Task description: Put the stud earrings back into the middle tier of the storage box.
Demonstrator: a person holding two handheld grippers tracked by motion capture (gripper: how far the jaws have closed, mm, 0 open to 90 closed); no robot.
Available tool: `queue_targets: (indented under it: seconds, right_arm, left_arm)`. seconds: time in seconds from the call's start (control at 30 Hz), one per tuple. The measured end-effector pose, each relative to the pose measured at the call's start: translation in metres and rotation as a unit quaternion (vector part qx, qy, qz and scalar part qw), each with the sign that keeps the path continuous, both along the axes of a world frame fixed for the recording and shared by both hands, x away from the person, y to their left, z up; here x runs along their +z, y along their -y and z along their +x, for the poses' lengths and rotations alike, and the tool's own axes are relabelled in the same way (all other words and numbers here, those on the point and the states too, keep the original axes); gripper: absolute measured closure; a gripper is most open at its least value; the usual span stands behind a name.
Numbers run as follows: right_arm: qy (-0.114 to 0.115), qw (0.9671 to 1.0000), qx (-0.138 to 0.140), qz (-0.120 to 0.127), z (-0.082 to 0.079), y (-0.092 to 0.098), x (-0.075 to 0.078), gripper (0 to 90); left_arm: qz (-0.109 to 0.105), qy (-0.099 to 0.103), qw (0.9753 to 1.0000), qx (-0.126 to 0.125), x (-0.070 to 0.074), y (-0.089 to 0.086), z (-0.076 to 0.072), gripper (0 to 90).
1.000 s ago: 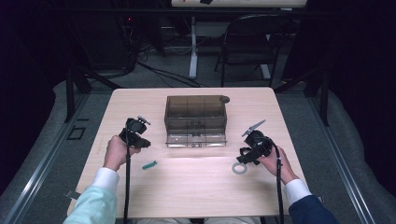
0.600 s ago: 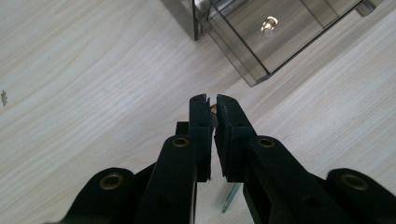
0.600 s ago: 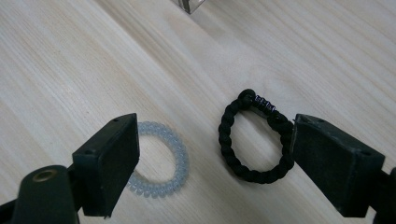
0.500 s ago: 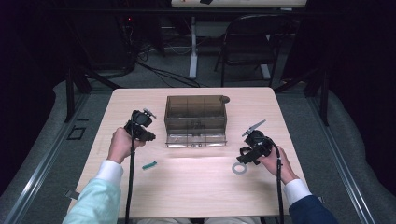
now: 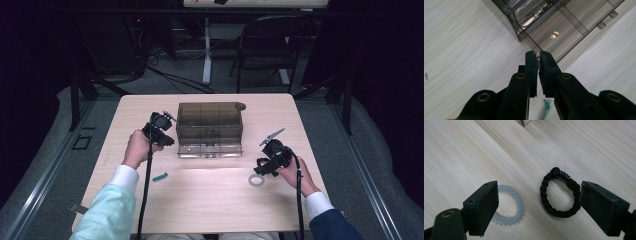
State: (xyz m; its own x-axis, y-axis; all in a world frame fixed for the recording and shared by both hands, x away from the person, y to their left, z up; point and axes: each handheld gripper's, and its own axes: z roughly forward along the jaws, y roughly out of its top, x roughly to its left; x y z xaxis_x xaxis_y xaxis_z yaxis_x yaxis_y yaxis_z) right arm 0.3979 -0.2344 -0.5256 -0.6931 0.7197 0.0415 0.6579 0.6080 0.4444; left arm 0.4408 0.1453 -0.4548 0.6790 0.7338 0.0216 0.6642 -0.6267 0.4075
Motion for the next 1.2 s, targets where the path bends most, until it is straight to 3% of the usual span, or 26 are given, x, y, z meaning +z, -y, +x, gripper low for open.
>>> queue_targets:
  seconds: [0.23, 0.77, 1.2]
  right_arm:
    - [0.001, 1.0, 0.001, -0.003, 0.0, 0.001, 0.0, 15.6]
    - [-0.001, 1.0, 0.004, -0.004, 0.0, 0.001, 0.0, 15.6]
    - [-0.002, 1.0, 0.005, -0.005, 0.0, 0.001, -0.001, 15.6]
  left_arm:
    - [0.007, -0.004, 0.9999, -0.014, -0.002, 0.015, 0.006, 85.4]
    - [0.019, -0.033, 0.9985, -0.039, -0.024, 0.044, 0.019, 85.3]
    - [0.031, -0.056, 0.9974, -0.034, -0.041, 0.052, 0.027, 84.8]
